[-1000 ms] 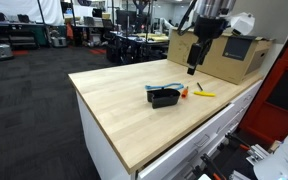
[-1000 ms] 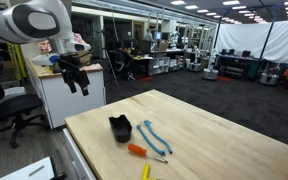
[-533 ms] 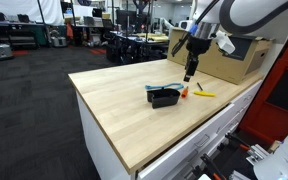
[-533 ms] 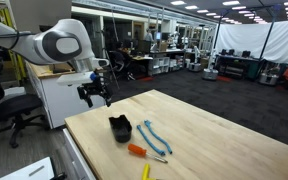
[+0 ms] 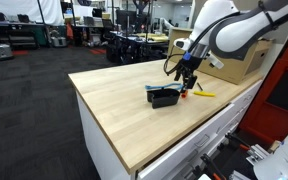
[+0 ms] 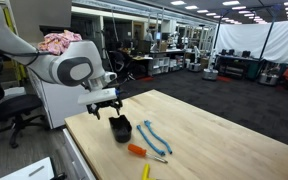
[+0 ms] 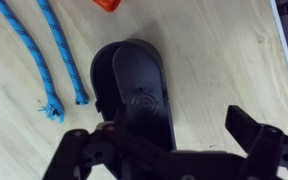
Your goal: Turn the black bowl to the right
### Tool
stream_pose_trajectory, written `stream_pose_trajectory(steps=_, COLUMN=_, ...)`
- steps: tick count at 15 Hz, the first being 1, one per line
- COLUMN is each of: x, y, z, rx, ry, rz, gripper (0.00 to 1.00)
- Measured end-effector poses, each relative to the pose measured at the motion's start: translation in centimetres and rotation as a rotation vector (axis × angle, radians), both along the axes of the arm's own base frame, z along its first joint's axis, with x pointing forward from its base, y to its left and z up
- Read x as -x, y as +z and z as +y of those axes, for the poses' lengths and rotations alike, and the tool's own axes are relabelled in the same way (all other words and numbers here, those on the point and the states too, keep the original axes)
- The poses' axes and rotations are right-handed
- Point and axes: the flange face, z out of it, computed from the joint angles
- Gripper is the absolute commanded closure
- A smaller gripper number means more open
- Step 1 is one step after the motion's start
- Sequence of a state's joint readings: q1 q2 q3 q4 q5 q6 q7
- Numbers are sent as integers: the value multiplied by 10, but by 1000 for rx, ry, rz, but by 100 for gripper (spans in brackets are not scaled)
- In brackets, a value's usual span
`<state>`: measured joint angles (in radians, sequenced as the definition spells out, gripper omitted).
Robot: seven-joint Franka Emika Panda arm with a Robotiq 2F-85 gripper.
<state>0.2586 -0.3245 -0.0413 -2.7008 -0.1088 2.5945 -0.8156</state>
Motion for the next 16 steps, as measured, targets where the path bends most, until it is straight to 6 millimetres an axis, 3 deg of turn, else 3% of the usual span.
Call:
stream_pose_trajectory(steps=7, x=-1, y=-66, z=-6, rx=-14, ry=329, rz=131, gripper=0)
stream_pose_trajectory(steps=12, x=-7, y=-79, z=-8, rx=9, ry=384, rz=157, gripper=0)
stream_pose_trajectory(steps=13, x=-8, y=-77, z=-8, rx=11, ry=385, rz=153, gripper=25)
stream_pose_trajectory(steps=14, x=-10, y=-76, z=-8, rx=12, ry=385, rz=148, gripper=27)
stream_pose_trajectory(steps=16, x=-14, y=-73, z=-11, rx=14, ry=379, rz=142, gripper=42)
